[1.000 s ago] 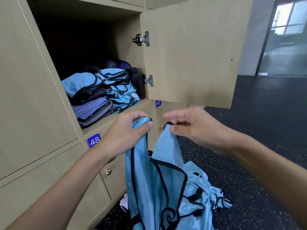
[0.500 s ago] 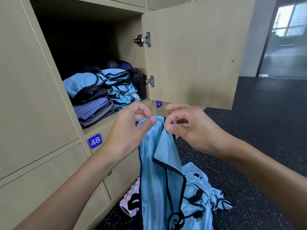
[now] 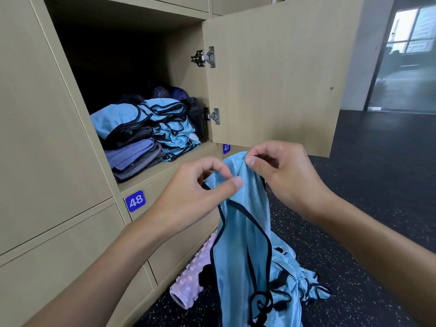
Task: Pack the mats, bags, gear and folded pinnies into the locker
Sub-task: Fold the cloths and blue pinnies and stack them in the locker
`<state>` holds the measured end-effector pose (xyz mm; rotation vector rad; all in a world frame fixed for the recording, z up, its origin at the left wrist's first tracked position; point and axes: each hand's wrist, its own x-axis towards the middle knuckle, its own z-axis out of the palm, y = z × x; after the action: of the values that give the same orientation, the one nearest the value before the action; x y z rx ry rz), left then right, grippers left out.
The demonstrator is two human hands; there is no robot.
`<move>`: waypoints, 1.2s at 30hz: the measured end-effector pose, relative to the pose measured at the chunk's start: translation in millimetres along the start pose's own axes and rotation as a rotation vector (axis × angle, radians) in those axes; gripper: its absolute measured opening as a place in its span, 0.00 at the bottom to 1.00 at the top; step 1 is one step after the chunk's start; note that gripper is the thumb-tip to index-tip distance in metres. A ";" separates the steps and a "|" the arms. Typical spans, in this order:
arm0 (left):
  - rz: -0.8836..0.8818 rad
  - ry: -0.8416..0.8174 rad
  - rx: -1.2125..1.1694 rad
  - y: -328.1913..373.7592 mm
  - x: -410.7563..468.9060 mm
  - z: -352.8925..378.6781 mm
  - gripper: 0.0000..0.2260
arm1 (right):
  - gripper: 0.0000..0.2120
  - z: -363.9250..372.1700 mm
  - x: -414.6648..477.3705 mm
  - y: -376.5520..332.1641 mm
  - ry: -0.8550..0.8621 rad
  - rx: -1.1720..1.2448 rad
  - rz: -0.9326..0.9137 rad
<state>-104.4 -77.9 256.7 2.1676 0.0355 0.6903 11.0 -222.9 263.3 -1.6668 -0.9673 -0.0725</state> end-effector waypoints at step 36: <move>0.000 0.109 -0.146 7.6 -0.2 -0.5 0.17 | 0.07 -6.1 -1.0 -4.8 0.101 0.048 -0.015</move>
<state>-106.4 -82.6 262.3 1.9889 0.0414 0.7861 9.9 -228.5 268.7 -1.5971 -0.8989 -0.1416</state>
